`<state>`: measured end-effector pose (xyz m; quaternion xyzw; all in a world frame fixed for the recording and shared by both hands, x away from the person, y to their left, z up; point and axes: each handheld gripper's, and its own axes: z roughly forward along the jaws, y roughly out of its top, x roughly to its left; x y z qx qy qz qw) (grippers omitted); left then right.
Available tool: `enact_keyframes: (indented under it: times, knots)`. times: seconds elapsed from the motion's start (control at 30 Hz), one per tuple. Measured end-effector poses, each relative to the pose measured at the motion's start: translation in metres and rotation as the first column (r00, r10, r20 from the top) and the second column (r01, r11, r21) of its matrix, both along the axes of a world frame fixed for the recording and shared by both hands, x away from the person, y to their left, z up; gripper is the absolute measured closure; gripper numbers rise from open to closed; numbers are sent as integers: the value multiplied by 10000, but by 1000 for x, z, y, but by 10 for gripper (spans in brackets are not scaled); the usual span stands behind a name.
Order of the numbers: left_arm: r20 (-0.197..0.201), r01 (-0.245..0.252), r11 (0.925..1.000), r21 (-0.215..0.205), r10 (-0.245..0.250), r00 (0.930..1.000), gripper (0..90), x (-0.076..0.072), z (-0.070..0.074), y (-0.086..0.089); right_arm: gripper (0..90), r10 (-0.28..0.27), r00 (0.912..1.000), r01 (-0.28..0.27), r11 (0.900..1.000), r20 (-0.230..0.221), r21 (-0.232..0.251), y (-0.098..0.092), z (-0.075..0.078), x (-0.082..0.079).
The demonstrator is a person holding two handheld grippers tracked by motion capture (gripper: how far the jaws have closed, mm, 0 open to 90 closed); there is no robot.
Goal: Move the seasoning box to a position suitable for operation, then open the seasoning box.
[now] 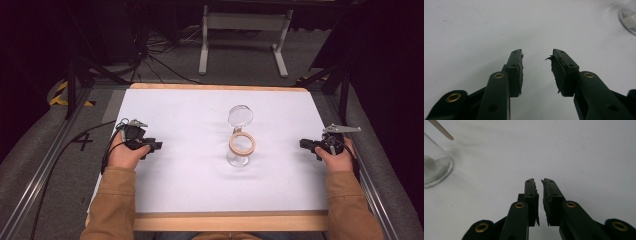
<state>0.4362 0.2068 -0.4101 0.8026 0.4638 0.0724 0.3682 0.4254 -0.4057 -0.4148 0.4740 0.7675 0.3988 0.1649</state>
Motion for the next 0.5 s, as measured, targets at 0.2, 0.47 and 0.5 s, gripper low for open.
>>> enact_keyframes:
  times: [0.2, 0.47, 0.5]
  knots:
    - [-12, 114, 9999, -4, -114, 9999, 614, 1, 0, -1, 794, 154, 9999, -154, 9999, -53, 53, 4, 0, -2]
    - [69, 226, 9997, -53, -225, 9997, 606, 1, 4, -5, 584, 137, 9993, -141, 9998, 347, 109, 6, 4, -5]
    - [122, 246, 9997, -48, -246, 9996, 605, 1, 4, -5, 571, 142, 9993, -145, 9998, 339, 98, 7, 4, -5]
